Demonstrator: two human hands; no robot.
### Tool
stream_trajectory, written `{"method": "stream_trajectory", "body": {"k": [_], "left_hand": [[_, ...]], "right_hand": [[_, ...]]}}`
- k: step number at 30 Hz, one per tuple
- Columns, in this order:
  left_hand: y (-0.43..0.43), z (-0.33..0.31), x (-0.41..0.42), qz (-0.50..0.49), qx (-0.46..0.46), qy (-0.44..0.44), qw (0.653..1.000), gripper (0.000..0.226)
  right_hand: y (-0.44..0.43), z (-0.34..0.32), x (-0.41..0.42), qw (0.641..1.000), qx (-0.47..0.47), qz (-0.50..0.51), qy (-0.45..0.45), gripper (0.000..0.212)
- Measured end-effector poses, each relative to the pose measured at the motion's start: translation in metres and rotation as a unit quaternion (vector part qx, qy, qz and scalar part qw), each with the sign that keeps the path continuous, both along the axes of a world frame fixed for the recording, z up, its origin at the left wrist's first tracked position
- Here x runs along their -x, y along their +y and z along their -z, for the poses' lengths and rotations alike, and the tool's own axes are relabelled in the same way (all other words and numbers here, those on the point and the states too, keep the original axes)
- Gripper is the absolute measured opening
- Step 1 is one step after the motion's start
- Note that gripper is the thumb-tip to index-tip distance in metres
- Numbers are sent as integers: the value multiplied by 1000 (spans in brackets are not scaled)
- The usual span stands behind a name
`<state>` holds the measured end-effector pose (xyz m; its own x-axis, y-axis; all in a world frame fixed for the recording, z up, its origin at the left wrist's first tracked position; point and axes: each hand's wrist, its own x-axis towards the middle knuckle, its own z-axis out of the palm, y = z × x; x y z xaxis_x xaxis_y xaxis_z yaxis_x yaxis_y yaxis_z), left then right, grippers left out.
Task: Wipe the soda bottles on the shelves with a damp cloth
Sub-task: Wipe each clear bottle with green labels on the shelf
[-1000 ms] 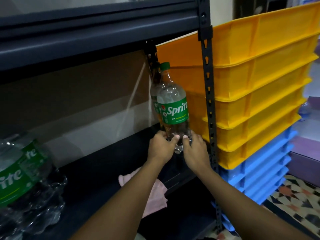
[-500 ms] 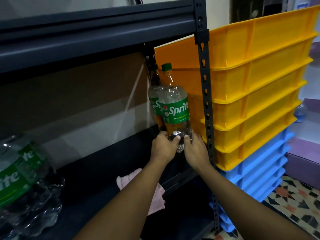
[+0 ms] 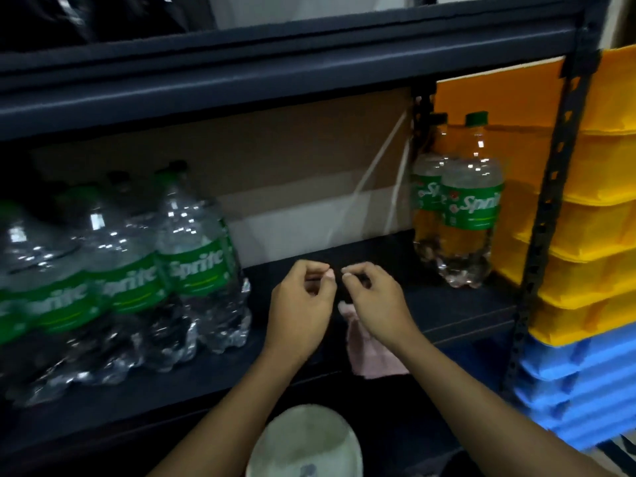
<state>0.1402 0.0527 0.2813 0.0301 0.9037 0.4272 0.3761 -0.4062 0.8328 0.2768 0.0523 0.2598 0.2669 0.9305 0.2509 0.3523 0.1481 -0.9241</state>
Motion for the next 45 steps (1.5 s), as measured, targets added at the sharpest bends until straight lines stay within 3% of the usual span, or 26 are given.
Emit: {"method": "stream_trajectory", "body": {"k": [4,8,11,15,18,25,29,34,38,42,45], "left_hand": [[-15,6,83,-99,-49,-5,994,8],[-17,20,142,-182,-92,10,979,15],[-11,31,166,-208,-33,11,978,22],[-1,42,170,-160,84,5,984,47],[4,45,161,-144,142,-10,979,61],[4,44,149,-133,147,-86,976,64],[-1,44,139,-121,143,-52,981,74],[-3,47,124,-72,149,-41,985,66],[-8,47,110,-39,161,-95,982,38],[-7,45,102,-22,136,-99,986,58],[-3,43,105,-8,115,-62,991,76]], "right_hand": [[8,7,72,996,-6,-82,-23,12],[13,12,126,991,-1,-132,-29,39],[20,12,151,987,4,-156,-19,48],[30,13,170,986,13,-167,-15,40],[32,18,174,985,8,-172,-1,54],[25,17,154,988,12,-149,21,58],[14,24,132,993,1,-116,30,58],[6,30,109,996,-13,-87,32,62],[3,29,95,997,-18,-70,15,72],[-6,28,81,996,-6,-89,22,85],[-9,26,68,993,-15,-121,1,68]]}}
